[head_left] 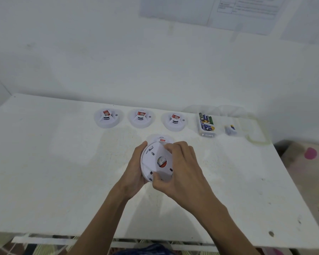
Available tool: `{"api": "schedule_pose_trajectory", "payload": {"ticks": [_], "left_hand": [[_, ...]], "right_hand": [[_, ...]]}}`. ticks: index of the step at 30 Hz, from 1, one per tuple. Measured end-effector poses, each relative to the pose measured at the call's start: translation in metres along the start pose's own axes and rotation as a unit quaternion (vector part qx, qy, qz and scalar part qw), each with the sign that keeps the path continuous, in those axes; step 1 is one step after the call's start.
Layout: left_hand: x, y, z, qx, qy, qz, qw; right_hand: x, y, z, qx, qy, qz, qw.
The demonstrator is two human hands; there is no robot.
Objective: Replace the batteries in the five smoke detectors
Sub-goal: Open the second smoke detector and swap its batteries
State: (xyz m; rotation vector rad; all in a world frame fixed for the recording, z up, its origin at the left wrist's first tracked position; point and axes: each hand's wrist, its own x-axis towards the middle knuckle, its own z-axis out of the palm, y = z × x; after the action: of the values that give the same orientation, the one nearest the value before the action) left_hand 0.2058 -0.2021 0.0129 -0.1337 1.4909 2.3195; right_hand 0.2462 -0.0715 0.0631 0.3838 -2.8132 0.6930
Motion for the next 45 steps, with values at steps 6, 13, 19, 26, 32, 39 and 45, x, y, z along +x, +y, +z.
{"api": "schedule_pose_trajectory", "payload": {"ticks": [6,13,19,26,32,39,45], "left_hand": [[0.005,0.001,-0.004,-0.023,0.007,-0.021,0.999],[0.005,0.009,-0.023,-0.080,-0.050,-0.055,0.994],[0.011,0.007,-0.034,-0.111,-0.076,-0.063,0.989],[0.014,0.005,-0.035,-0.124,-0.115,-0.061,0.984],[0.017,0.004,-0.034,-0.144,-0.131,-0.075,0.978],[0.018,0.002,-0.033,-0.139,-0.128,-0.071,0.979],[0.017,0.005,-0.032,-0.145,-0.134,-0.069,0.978]], "right_hand": [[-0.001,0.002,0.008,0.090,0.106,-0.004,0.990],[-0.004,0.022,-0.018,0.438,0.040,0.113,0.891],[-0.009,0.053,0.004,0.687,0.012,0.307,0.659],[-0.022,0.094,0.054,0.365,0.028,0.350,0.862],[-0.027,0.118,0.086,0.209,-0.022,0.343,0.915],[-0.033,0.145,0.109,-0.018,0.033,0.247,0.968],[-0.030,0.136,0.096,0.023,0.035,0.274,0.961]]}}
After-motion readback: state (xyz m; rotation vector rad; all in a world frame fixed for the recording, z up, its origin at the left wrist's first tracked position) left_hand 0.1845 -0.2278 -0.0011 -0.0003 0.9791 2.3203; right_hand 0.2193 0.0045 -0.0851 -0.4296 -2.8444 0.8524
